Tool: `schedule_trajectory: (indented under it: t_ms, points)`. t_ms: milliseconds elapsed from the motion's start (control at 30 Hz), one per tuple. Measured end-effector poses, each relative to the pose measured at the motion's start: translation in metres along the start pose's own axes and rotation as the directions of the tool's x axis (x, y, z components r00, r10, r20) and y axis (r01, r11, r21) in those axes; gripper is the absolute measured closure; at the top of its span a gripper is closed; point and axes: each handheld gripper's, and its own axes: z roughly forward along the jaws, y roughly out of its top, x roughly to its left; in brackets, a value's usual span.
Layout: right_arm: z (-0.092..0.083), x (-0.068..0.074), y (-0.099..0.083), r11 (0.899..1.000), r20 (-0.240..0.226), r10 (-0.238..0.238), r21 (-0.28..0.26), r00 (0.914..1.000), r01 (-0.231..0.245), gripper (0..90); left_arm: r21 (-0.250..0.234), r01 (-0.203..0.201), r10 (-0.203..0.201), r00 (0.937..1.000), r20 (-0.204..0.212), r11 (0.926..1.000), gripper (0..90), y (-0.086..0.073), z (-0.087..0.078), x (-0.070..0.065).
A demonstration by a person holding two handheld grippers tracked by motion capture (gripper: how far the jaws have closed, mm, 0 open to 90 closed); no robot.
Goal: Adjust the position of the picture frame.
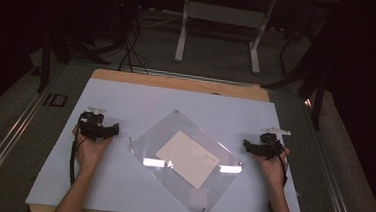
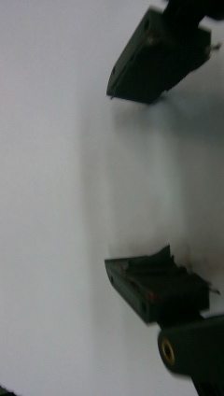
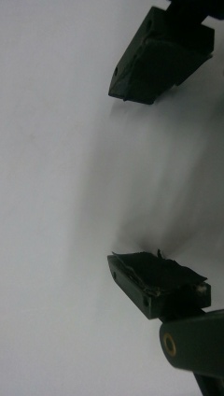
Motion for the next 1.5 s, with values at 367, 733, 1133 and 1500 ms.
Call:
schedule_trajectory:
  t_ms: [367,733,1133,1500]
  points:
    - [-0.007,0.001,-0.004,0.999,-0.025,-0.023,-0.032,0.9994,0.022,36.1,-0.077,-0.007,0.018,0.9899,0.141,0.997,40.6,-0.005,-0.023,0.005]
    - [-0.01,0.0,-0.007,0.998,-0.053,-0.045,-0.045,0.9976,0.042,52.5,-0.133,-0.045,0.082,0.9558,0.283,0.9901,45.5,-0.014,-0.054,-0.009]
    - [-0.012,0.0,-0.008,0.997,-0.065,-0.054,-0.05,0.9964,0.051,62.8,-0.162,-0.172,0.222,0.8996,0.376,0.9718,49.6,-0.032,-0.076,-0.03]
    - [-0.013,0.001,-0.008,0.996,-0.069,-0.069,-0.052,0.9952,0.066,63.2,-0.151,-0.261,0.3,0.8732,0.384,0.9535,53.6,-0.029,-0.064,-0.055]
